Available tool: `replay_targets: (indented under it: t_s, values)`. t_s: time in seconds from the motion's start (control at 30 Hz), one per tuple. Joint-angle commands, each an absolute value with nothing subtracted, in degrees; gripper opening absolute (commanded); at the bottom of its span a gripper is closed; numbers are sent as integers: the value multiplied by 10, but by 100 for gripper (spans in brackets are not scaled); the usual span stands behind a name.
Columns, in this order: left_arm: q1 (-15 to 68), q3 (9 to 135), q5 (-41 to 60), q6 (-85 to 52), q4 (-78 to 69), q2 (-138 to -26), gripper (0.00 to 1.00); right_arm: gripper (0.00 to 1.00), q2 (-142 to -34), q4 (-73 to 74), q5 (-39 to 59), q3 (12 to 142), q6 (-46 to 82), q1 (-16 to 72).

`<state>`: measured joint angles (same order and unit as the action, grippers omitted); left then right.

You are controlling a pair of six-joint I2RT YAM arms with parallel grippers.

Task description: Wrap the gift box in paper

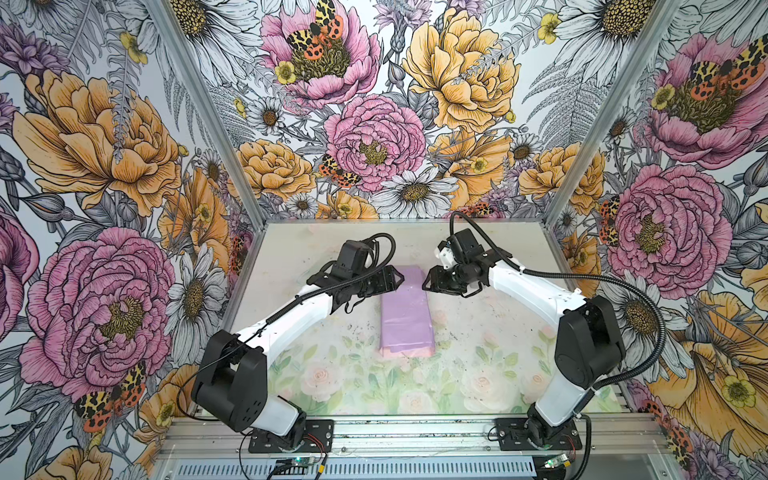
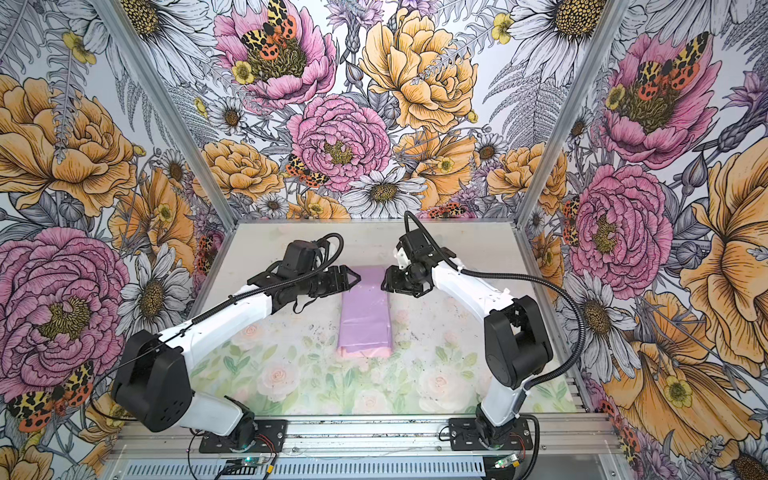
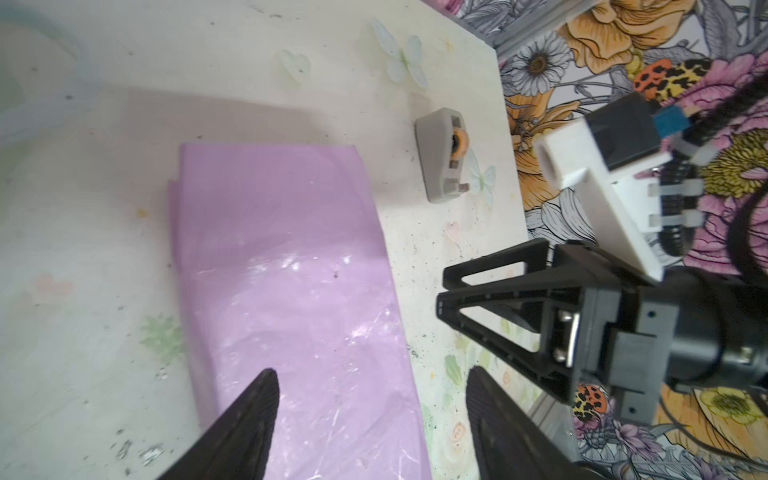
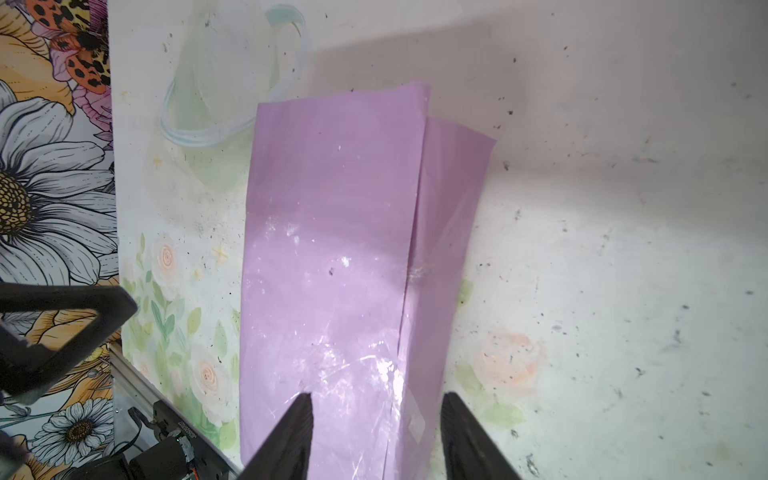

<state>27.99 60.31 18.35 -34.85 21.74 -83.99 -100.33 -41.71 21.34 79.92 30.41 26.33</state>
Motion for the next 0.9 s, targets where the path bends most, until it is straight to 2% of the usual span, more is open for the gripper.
replay_targets:
  t_s: [0.0,0.13,0.23,0.33,0.47,0.57,0.67,0.77,0.87]
  values:
    - [276,566,172,-370,252,-852,73,52,-1040,-439,194,826,300,267]
    - [279,551,178,-373,228,-869,70,52,-1073,-439,214,842,299,267]
    - [281,545,177,-374,204,-878,63,52,-1089,-439,223,842,300,270]
    - [283,543,179,-374,191,-894,59,49,-1097,-438,229,835,303,271]
    - [293,547,180,-372,180,-915,55,38,-1098,-437,232,820,307,275]
    - [302,553,181,-373,168,-926,44,27,-1088,-436,220,809,315,276]
    - [310,567,185,-379,156,-935,41,23,-1069,-433,202,797,321,276]
    - [317,581,184,-382,152,-934,41,26,-1048,-434,199,789,323,272]
    - [313,581,178,-381,157,-920,47,46,-1018,-435,198,771,333,265]
